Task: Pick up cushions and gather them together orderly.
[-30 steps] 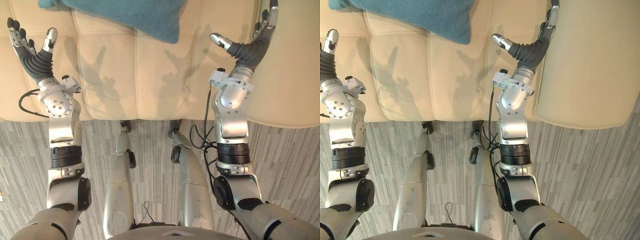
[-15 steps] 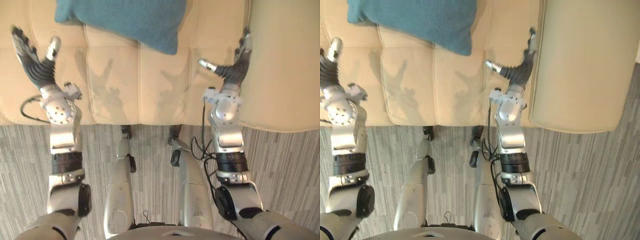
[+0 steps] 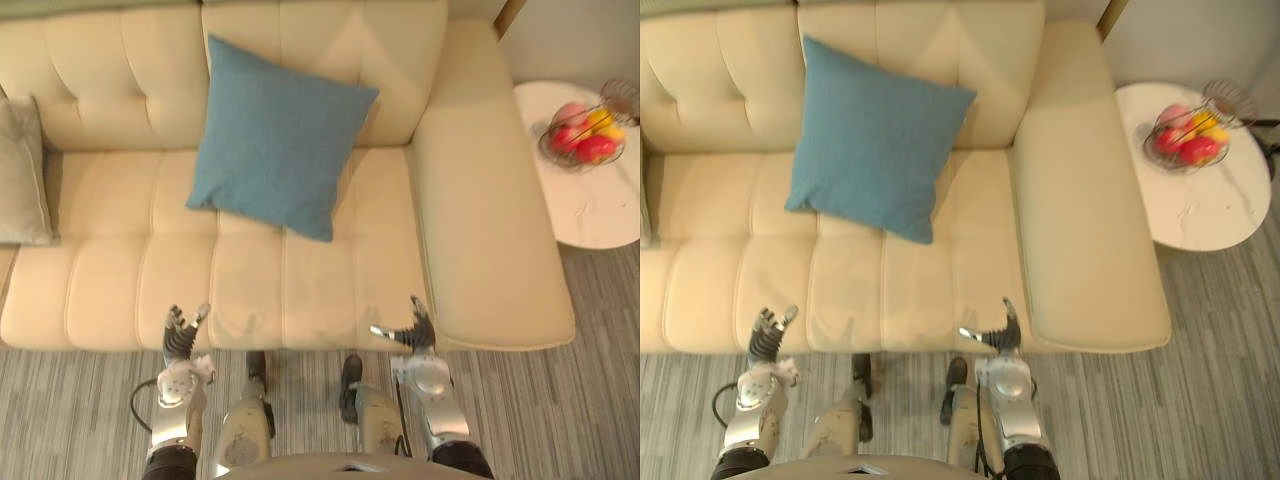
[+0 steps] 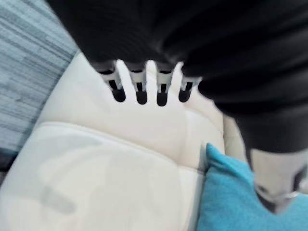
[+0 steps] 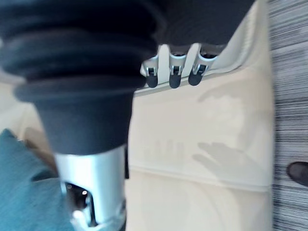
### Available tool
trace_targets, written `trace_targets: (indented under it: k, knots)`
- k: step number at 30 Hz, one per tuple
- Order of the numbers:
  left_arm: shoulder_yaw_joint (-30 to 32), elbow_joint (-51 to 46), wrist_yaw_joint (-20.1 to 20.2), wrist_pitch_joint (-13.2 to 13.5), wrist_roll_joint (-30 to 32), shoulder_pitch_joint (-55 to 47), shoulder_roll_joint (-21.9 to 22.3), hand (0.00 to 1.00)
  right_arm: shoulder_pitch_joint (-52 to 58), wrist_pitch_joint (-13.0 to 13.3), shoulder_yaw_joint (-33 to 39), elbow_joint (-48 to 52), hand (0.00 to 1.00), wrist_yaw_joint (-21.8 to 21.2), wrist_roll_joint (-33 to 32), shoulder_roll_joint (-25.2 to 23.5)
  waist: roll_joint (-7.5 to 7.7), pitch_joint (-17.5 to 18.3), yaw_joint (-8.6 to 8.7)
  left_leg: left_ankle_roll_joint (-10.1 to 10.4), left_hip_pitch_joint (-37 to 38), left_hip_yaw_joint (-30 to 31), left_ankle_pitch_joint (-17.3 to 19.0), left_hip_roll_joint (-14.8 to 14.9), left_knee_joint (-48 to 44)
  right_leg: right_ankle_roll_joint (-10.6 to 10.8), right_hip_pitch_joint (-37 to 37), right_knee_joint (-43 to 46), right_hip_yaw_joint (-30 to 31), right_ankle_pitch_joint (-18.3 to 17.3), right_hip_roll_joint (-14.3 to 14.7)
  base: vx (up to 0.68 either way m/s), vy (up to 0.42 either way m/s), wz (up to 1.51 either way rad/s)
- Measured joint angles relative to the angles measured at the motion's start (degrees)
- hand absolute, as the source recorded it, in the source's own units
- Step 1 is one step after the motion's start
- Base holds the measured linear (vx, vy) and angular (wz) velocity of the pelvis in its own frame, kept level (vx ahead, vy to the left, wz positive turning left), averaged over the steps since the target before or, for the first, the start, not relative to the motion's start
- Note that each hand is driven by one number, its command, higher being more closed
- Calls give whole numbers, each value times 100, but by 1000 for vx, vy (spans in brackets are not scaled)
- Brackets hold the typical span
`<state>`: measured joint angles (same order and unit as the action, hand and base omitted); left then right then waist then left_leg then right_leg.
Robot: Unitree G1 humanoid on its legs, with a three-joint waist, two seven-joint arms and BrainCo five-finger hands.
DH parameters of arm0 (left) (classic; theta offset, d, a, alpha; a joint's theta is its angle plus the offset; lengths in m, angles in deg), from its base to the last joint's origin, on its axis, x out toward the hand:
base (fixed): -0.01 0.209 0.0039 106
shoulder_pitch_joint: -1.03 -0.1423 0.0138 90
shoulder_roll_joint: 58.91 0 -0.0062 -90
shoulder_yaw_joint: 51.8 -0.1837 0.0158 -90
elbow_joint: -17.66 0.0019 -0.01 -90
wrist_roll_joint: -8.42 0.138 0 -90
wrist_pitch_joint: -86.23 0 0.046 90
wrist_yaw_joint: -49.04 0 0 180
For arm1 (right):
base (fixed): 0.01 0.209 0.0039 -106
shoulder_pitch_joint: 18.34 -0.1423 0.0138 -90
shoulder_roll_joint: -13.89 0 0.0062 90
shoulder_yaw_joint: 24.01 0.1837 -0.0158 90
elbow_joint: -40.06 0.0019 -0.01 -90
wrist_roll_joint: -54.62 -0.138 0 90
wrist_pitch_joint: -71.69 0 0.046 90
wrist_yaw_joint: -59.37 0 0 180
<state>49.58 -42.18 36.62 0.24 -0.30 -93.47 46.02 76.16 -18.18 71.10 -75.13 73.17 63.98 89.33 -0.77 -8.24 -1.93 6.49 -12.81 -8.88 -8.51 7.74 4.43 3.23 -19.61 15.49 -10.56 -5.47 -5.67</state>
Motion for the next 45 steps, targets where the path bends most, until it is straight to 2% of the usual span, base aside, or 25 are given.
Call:
trace_targets:
  k: [3, 11, 15, 19, 22, 23, 24, 26, 27, 29, 30, 31, 33, 34, 35, 36, 37, 38, 39, 40, 41, 42, 43, 44, 45]
  knots:
    - [-9, 851, 225, -52, 114, -22, 5, 0, -21, -14, 263, -851, 0, -114, -5, -1, -20, 289, 66, -19, 299, -108, 123, 8, 0, 55, 457, -481, 106, 224, 103, 122, 20, -26]
    - [218, 2297, 437, -181, 333, -243, -5, 0, -59, -48, 702, -2511, 0, -356, -124, -78, 80, 510, 135, -49, 1070, -354, 471, -141, 4, 166, 1540, -1617, 434, 752, 85, 11, 65, -19]
    - [211, 2524, 488, -226, 334, -359, -53, 0, -75, -59, 702, -2654, 0, -386, -118, -28, 135, 618, 137, -43, 1221, -381, 513, -175, 4, 193, 1677, -1738, 568, 848, 86, -2, 15, -16]
    - [224, 2543, 510, -225, 331, -300, -81, 0, -319, -57, 680, -2767, 0, -395, -102, 1, 190, 509, 99, -41, 1262, -396, 524, -223, -4, 190, 1485, -1535, 834, 894, 96, -42, 22, -29]
    - [237, 2516, 502, -266, 330, -114, -243, 0, -490, -41, 539, -2757, 0, -394, -104, -25, 402, 337, 114, -226, 764, -244, 741, -340, -560, 315, 1119, -1379, 978, 1031, 8, -109, 40, -30]
    - [435, 2449, 498, -291, 328, -55, -244, 0, -585, -30, 429, -2755, 0, -393, -104, 29, 310, 276, 21, -400, 370, -40, 843, -186, -832, 548, 1070, -1653, 1027, 1412, 84, -179, 68, -21]
    - [505, 2436, 479, -288, 327, 36, -242, 0, -647, -39, 437, -2753, 0, -390, -108, 27, 191, 180, 67, -408, 233, 63, 799, -65, -932, 175, 809, -537, 757, 741, 103, -145, 44, 5]
    - [497, 2360, 453, -280, 328, 58, -338, 0, -517, -44, 448, -2816, 0, -390, -110, -12, 128, 139, 53, -361, 280, 316, 626, -32, -874, 200, 702, 1133, 546, -53, 37, -44, -17, 69]
    - [568, 2316, 438, -280, 328, 15, -403, 0, -412, -41, 450, -2879, 0, -393, -111, -71, 202, 185, 25, -308, 312, 471, 431, -72, -713, 307, 936, 1827, 535, -332, -56, -65, -118, 85]
    - [619, 2312, 430, -280, 327, -39, -503, 0, -468, -47, 450, -3008, 0, -395, -110, -121, 320, 250, -35, -245, 217, 579, 236, -127, -589, 436, 1316, 1562, 658, -450, -100, -120, -165, 43]
    - [651, 2329, 403, -281, 324, -51, -505, 0, -600, -37, 445, -2986, 0, -389, -109, -95, 389, 280, -124, -195, -20, 566, 54, -132, -588, 433, 1515, 775, 704, -701, -23, -200, -189, -8]
    - [651, 2342, 393, -282, 316, -52, -476, 0, -745, -30, 436, -2975, 0, -381, -107, -44, 365, 267, -170, -155, -144, 552, -33, -99, -572, 379, 1578, 359, 656, -733, 39, -284, -215, -25]
    - [624, 2413, 395, -284, 265, -36, -297, 0, -952, -22, 420, -2963, 0, -374, -102, 36, 183, 165, -253, -86, -334, 569, -233, -10, -511, 216, 1760, -324, 588, -855, 150, -247, -128, -4]
    - [593, 2518, 393, -290, 260, 22, -99, 0, -926, -31, 424, -2944, 0, -370, -100, 150, -79, 11, -231, -127, -301, 622, -436, 80, -425, 186, 1898, -436, 409, -768, 270, -276, -78, 56]
    - [585, 2502, 387, -288, 253, -33, 59, 0, -756, -39, 433, -2897, 0, -355, -102, 188, -222, 22, -211, -159, -289, 581, -503, 142, -400, 154, 1952, -346, 199, -783, 340, -276, -78, 62]
    - [596, 2473, 371, -287, 233, -60, 81, 0, -665, -41, 435, -2867, 0, -353, -101, 190, -253, 36, -223, -185, -286, 555, -500, 164, -393, 131, 1944, -283, 142, -798, 359, -239, -55, 67]
    - [589, 2449, 322, -290, 230, -102, 73, 0, -459, -46, 469, -2758, 0, -345, -102, 136, -254, 28, -205, -366, -242, 193, -156, 236, -385, 72, 1959, -204, -63, -824, 365, -198, -46, 65]
    - [605, 2427, 286, -287, 230, -76, 26, 0, -383, -56, 494, -2747, 0, -338, -104, 30, -35, 46, -133, -332, -232, -247, 410, 201, -330, -2, 1948, -292, -199, -766, 155, -212, -41, 62]
    - [606, 2400, 278, -285, 228, -60, 4, 0, -382, -53, 514, -2743, 0, -335, -104, -28, 44, 9, -128, -359, -235, -405, 399, 186, -406, -4, 1921, -281, -229, -736, 63, -114, 14, 42]
    - [615, 2372, 281, -282, 232, -27, -30, 0, -354, -56, 590, -2744, 0, -331, -107, -53, 118, -23, -135, -386, -255, -499, 397, 125, -1122, 26, 1862, -201, -248, -704, -136, -114, 56, 13]
    - [647, 2369, 276, -282, 237, -34, 16, 0, -283, -58, 677, -2742, 0, -332, -107, -27, 126, -5, -113, -389, -189, -482, 689, 88, -2241, 87, 1785, -107, -241, -671, -283, -129, 80, 8]
    - [647, 2371, 276, -282, 243, -46, 34, 0, -266, -59, 686, -2739, 0, -331, -107, -23, 110, 7, -100, -374, -158, -476, 921, 85, -2404, 101, 1758, -87, -241, -663, -306, -135, 144, 3]
    - [652, 2405, 277, -281, 266, -77, 97, 0, -230, -59, 706, -2742, 0, -333, -107, -20, 25, 27, -57, -299, -53, -365, 1429, 95, -2684, 180, 1722, -89, -226, -617, -313, -111, 223, -3]
    - [668, 2442, 281, -281, 268, -34, 152, 0, -239, -83, 807, -2758, 0, -346, -107, -19, -83, 64, -46, -187, 42, -243, 1656, 74, -2545, 286, 1690, -95, -181, -562, -278, -106, 225, -4]
    - [671, 2449, 282, -282, 264, -13, 160, 0, -256, -105, 884, -2765, 0, -347, -110, -19, -7, 49, -41, -229, 88, -257, 1638, 4, -2430, 335, 1695, -118, -142, -532, -293, -95, 196, -5]
